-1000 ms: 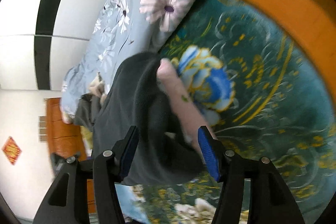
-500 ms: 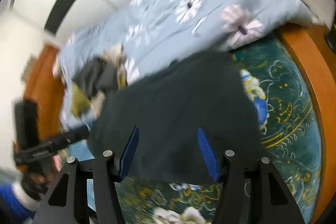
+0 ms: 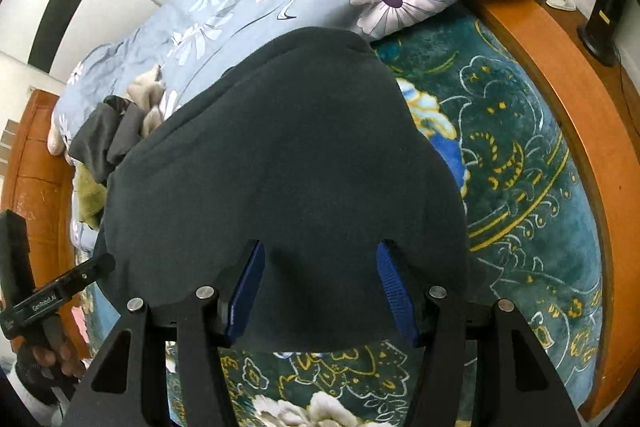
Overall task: Fold clothes
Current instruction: 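Lower the folded hoodie onto the pink clothes stack and open both grippers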
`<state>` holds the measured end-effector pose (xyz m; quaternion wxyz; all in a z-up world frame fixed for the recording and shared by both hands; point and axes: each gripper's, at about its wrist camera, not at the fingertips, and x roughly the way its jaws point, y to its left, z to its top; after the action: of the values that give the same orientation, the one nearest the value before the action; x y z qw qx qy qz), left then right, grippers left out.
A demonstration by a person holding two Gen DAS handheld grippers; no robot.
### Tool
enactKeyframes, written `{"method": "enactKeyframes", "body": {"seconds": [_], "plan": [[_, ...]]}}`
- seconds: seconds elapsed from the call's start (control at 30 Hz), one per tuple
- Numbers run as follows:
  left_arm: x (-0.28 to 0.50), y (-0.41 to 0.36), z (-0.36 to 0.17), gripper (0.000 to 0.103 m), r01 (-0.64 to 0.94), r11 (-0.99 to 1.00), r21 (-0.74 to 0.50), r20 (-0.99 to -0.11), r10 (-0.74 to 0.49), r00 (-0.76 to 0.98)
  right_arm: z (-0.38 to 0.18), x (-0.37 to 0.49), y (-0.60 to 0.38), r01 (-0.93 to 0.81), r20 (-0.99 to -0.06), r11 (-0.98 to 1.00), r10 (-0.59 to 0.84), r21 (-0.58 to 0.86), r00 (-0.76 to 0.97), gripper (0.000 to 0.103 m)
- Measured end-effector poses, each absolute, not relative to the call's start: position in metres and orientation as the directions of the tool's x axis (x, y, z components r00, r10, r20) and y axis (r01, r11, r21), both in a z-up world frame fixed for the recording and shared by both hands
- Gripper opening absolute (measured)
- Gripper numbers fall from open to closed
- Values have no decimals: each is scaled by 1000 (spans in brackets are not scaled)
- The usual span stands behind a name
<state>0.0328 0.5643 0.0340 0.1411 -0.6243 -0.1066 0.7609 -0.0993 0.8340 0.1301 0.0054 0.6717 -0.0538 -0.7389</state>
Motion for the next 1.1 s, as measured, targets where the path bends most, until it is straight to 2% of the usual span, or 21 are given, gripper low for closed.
{"method": "enactKeyframes", "body": {"seconds": [0.13,0.53,0.63,0.7,0.73,0.9,1.1], "plan": [[27,563,29,71,-60,-938,-342,-921,347,-174,120,-105,830,-71,-995,-995,-66,72,-80,67],[49,546,55,71,-49,-902,-428,-880,429,-204,144,-86,814,-33,-992,-998,-44,48,-118,68],[61,545,61,78,-53,-891,-451,-866,451,-215,149,-71,807,-24,-992,-998,-50,53,-117,69],[71,542,64,79,-53,-880,-473,-852,472,-229,150,-60,802,-12,-992,-999,-52,53,-112,71],[75,540,65,79,-52,-880,-472,-850,471,-236,149,-54,799,0,-993,-999,-48,49,-111,73],[92,535,68,80,-45,-908,-416,-875,413,-253,145,-26,781,62,-993,-998,-5,-2,-119,74],[109,523,65,80,0,-911,-413,-883,400,-246,146,-4,767,86,-987,-995,26,-40,-159,75]]}}
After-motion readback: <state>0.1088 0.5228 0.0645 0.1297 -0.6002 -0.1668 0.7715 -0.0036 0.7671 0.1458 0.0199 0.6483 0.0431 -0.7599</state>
